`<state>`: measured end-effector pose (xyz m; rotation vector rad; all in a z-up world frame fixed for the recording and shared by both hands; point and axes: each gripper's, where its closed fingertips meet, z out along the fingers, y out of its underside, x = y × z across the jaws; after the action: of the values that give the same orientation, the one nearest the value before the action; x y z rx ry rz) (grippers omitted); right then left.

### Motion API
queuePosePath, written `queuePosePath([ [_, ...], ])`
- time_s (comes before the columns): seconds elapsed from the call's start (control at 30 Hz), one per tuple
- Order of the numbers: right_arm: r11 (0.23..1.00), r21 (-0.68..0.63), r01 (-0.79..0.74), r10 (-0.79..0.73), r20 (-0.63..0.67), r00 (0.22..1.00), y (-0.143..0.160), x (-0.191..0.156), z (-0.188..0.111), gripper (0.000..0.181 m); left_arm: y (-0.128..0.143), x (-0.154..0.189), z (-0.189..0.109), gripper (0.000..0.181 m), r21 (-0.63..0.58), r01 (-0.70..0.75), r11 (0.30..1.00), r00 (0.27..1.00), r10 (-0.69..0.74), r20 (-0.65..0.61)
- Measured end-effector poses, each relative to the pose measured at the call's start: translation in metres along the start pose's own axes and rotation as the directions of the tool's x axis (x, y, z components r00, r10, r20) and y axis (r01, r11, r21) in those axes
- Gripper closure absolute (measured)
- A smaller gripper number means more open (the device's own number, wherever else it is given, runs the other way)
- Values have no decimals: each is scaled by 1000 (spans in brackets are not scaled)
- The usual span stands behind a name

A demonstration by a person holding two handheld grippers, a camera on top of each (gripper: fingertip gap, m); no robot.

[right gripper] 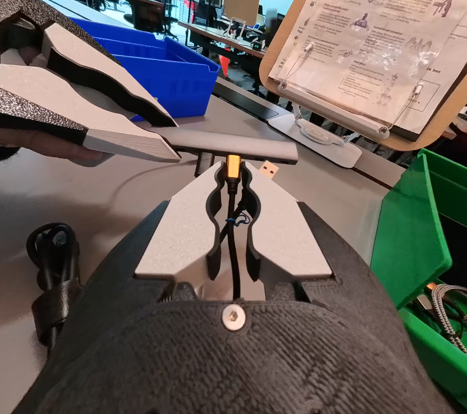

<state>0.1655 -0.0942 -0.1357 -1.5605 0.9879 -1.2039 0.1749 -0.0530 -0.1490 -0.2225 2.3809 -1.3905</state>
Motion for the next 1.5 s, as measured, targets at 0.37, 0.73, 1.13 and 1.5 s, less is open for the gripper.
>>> queuePosePath([
  [0.37, 997, -45, 68, -67, 25, 997, 0, -3, -1, 170, -5, -6, -3, 159, 42, -14, 999, 1000, 13, 1],
  [0.73, 998, -61, -21, 22, 25, 999, -2, 0, -4, 170, -15, -8, -8, 158, 37, -217, 975, 963, 208, 170],
  [1.13, 996, 19, -89, 88, 14, 996, -4, 8, -8, 171, -22, 6, -3, 160, 132, -237, 963, 967, 220, 127],
  [1.5, 997, 72, -10, 14, -47, 999, -13, 11, -11, 171, -23, 10, -5, 160, 156, 9, 988, 1000, -8, -9],
])
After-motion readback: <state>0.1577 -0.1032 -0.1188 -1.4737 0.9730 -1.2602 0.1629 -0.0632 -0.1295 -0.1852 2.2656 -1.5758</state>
